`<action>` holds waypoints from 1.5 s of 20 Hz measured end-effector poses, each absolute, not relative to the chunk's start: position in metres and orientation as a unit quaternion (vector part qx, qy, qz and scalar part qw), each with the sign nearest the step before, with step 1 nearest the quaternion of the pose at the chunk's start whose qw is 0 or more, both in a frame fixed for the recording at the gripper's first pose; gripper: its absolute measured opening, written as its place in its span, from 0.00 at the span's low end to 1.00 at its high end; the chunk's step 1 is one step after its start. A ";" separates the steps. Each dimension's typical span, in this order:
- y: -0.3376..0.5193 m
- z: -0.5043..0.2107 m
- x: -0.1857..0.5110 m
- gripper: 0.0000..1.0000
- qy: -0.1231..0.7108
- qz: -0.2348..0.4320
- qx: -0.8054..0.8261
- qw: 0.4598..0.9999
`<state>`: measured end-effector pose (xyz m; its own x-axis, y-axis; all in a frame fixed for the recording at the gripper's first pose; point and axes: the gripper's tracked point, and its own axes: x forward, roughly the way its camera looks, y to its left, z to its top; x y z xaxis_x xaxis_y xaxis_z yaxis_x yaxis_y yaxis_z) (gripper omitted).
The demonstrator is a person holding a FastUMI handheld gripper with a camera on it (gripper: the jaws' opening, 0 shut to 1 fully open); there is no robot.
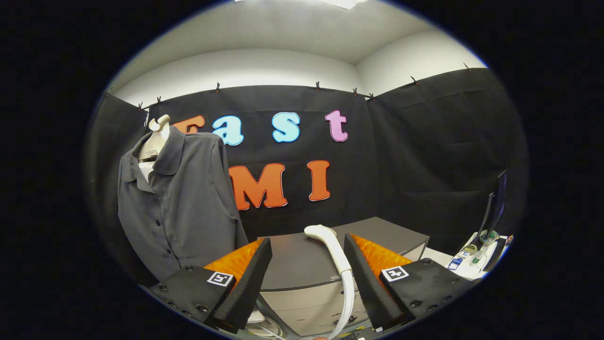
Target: Iron the clothes twice with a garment steamer, once on the left side and once on the right side.
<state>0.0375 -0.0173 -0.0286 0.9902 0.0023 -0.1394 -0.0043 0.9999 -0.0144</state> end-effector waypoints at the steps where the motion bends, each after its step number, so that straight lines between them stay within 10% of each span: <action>1: -0.021 -0.029 0.045 0.98 0.075 0.002 -0.009 0.997; 30: -0.108 -0.218 0.280 0.99 0.402 0.057 0.017 0.914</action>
<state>0.2804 -0.1083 -0.2184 0.6708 0.1176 -0.7323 -0.0905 0.9929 0.0766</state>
